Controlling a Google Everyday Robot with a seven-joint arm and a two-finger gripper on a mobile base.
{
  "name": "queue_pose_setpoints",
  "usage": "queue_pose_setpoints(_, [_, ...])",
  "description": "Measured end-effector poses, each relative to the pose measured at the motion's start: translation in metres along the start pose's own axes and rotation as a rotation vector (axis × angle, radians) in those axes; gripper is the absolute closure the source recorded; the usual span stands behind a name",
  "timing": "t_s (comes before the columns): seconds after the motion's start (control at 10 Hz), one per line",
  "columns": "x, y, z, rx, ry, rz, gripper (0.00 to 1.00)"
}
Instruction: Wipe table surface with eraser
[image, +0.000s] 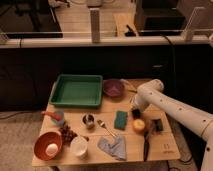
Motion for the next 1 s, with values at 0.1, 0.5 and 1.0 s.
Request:
queue_pose_setpoints(0.1, [0.011,-0.004,0.004,0.013,-0.005,-0.012,1.0])
queue_pose_setpoints(0.5, [0.036,0.0,0.013,0.017,-0.017,-0.032,1.0])
queue_pose_setpoints(1.0, [0.061,0.057,0.004,-0.041,0.026,0.065,1.0])
